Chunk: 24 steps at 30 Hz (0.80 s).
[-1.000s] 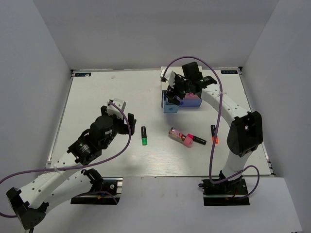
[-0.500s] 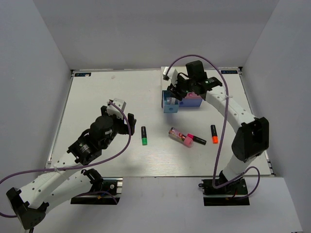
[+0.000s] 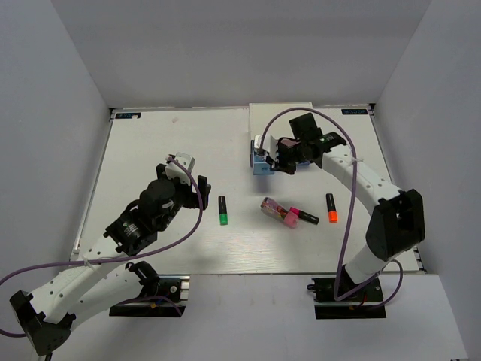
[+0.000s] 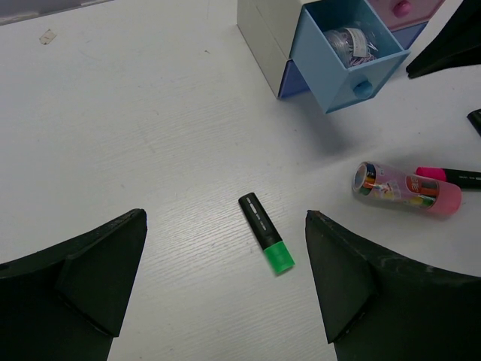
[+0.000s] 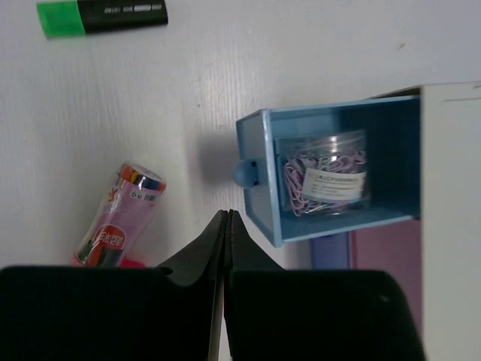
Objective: Sort the stationery into containers
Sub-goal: Close the drawer in the storage box.
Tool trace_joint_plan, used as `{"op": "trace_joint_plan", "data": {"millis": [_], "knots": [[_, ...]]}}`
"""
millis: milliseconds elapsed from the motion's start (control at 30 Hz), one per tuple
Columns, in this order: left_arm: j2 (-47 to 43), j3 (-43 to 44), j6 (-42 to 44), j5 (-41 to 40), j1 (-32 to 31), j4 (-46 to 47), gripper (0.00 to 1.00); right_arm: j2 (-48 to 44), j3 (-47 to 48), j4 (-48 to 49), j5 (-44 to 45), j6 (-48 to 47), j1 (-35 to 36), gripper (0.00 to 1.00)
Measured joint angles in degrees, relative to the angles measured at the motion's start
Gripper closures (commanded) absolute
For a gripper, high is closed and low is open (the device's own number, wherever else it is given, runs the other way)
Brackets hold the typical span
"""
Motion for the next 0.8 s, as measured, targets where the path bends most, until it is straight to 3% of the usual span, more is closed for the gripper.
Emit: {"op": "trace_joint_plan", "data": {"millis": [233,800], "knots": [[0.0,0.0,0.0,0.0,0.0,0.0,0.03,3.8,-2.4,0.5,2.1,-1.0,0.1,1.0],[0.0,0.0,0.0,0.6,0.0,0.0,0.03,7.6,-3.4,17.6,12.5,6.5,2.2,1.0]]}}
